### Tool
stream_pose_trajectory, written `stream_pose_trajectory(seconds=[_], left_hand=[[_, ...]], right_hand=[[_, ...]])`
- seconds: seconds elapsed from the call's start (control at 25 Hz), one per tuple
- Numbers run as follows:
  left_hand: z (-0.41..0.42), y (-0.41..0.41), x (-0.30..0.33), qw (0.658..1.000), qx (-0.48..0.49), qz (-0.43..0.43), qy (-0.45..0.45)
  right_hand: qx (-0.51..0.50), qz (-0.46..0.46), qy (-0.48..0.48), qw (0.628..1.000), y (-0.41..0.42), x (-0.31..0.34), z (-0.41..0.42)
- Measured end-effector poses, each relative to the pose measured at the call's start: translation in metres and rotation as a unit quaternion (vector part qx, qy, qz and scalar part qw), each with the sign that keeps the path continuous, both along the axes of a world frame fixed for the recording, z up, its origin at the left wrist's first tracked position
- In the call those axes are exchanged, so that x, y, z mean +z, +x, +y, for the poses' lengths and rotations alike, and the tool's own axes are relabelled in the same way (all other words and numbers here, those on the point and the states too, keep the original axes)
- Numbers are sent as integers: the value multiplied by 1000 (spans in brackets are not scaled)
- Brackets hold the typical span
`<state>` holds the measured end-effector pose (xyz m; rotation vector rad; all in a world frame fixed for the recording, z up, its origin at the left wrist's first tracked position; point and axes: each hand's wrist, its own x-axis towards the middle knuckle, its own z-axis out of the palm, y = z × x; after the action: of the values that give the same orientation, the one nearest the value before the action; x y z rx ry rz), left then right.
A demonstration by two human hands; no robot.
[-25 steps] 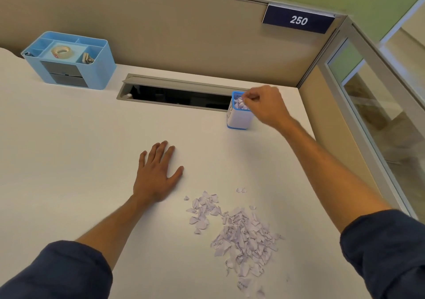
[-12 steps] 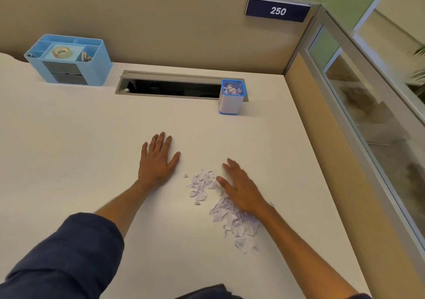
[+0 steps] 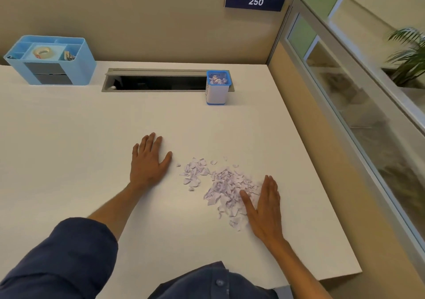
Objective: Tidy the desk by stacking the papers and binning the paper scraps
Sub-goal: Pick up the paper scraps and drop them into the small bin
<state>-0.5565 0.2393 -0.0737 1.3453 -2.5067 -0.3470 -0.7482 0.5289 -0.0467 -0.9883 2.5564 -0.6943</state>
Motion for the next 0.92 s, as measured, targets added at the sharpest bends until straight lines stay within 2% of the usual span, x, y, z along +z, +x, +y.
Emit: stream_pose_trajectory(seconds=[0.2,0.36,0.44,0.6,0.92], left_hand=[[0,0,2,1000,-2,0,1],[-1,2,1,1000,-8,6,-4],[-1,2,0,1000,-10,8,-8],[-2,1,-1,1000,-9,12,-11],[-2,1,-1,1000,-7,15,-5]], right_hand=[[14,38,8,999,24,-4,-37],[38,-14,-72,997,31,1,-58],[20,-10,-86,996,35,-1,-52],[23,48,0,999,49,-5,-33],[124,39,56,990,27,27,-53]])
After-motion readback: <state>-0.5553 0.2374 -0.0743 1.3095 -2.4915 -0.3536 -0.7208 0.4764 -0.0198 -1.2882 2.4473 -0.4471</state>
